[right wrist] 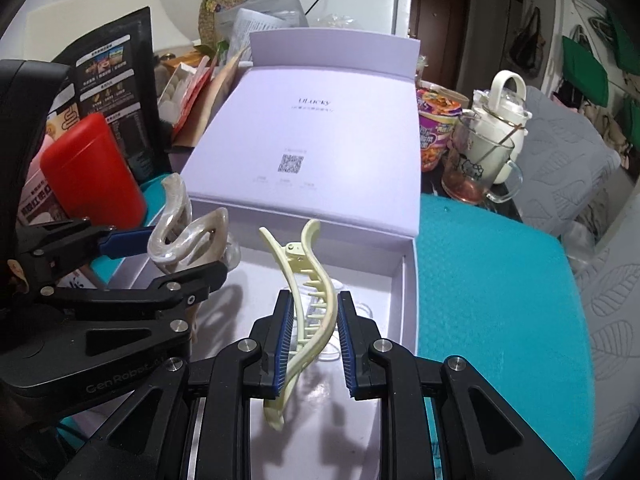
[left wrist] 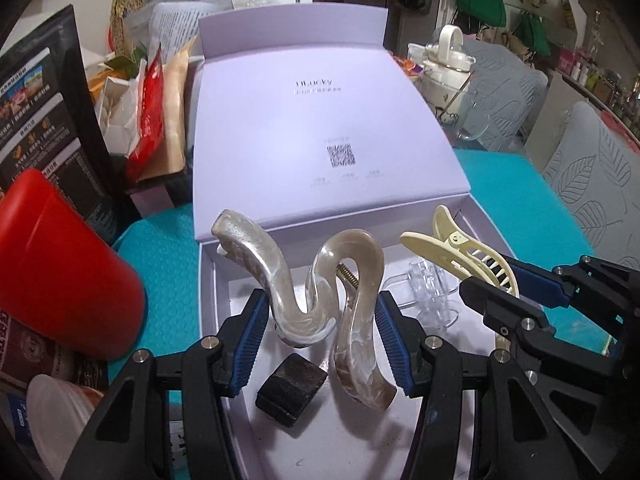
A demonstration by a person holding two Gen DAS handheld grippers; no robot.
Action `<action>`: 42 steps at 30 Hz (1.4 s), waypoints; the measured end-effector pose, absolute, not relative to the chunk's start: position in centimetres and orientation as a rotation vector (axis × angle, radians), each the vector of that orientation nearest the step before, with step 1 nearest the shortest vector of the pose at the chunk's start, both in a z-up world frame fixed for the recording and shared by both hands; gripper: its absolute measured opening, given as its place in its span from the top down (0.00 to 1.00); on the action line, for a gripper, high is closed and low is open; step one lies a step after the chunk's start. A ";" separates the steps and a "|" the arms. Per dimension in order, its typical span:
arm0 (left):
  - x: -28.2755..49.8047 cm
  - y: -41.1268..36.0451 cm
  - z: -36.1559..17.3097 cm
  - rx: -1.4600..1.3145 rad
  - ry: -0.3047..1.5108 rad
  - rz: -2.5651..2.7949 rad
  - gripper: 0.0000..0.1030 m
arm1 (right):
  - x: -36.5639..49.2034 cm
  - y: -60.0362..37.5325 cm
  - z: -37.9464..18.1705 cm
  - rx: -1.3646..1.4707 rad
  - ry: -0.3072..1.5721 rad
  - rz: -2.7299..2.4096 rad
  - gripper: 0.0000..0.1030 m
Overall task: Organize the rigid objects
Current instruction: 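Lower the pearly claw clip and banana clip into the box, opening both grippers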
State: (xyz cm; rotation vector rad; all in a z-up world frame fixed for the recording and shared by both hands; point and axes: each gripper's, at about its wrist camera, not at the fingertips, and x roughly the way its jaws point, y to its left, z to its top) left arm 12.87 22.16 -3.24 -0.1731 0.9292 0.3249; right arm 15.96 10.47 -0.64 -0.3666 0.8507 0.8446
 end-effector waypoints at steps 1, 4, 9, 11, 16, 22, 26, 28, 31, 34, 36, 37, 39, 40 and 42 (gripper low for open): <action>13.0 22.2 -3.5 -0.171 0.938 0.327 0.47 | 16.0 10.5 -0.8 -0.367 0.855 0.844 0.79; 13.4 22.1 -4.4 -0.161 0.977 0.335 0.47 | 16.3 10.6 -1.2 -0.374 0.858 0.826 0.79; 13.9 22.4 -5.7 -0.166 1.023 0.348 0.47 | 16.7 10.8 -1.9 -0.394 0.878 0.812 0.79; 14.0 22.5 -6.0 -0.169 1.032 0.355 0.47 | 16.8 10.8 -2.2 -0.398 0.882 0.805 0.79; 14.2 22.6 -6.4 -0.175 1.037 0.363 0.47 | 17.0 10.8 -2.5 -0.405 0.891 0.792 0.79; 14.7 22.5 -6.4 -0.178 1.043 0.367 0.47 | 16.8 10.8 -2.4 -0.407 0.893 0.779 0.73; 14.8 22.9 -6.5 -0.172 1.067 0.401 0.47 | 16.6 10.5 -1.8 -0.400 0.872 0.774 0.56; 14.8 22.9 -6.2 -0.174 1.061 0.401 0.47 | 16.6 10.4 -1.6 -0.401 0.867 0.769 0.56; 14.6 22.8 -5.5 -0.181 1.046 0.389 0.47 | 16.6 9.9 -1.0 -0.405 0.850 0.750 0.56; 14.2 22.3 -4.6 -0.161 1.014 0.380 0.47 | 16.5 9.1 -0.1 -0.383 0.832 0.730 0.56; 13.7 21.8 -4.0 -0.140 1.000 0.376 0.47 | 16.1 8.2 0.4 -0.362 0.817 0.720 0.56; 13.5 21.6 -3.7 -0.133 0.992 0.377 0.47 | 15.8 7.8 0.6 -0.361 0.814 0.723 0.56; 13.0 21.4 -3.2 -0.132 0.977 0.374 0.47 | 15.5 7.1 0.9 -0.351 0.810 0.717 0.56; 12.8 21.3 -3.0 -0.133 0.971 0.369 0.47 | 15.5 6.6 1.0 -0.338 0.815 0.707 0.56; 12.5 21.0 -2.3 -0.138 0.959 0.358 0.45 | 15.4 6.2 1.3 -0.324 0.822 0.701 0.56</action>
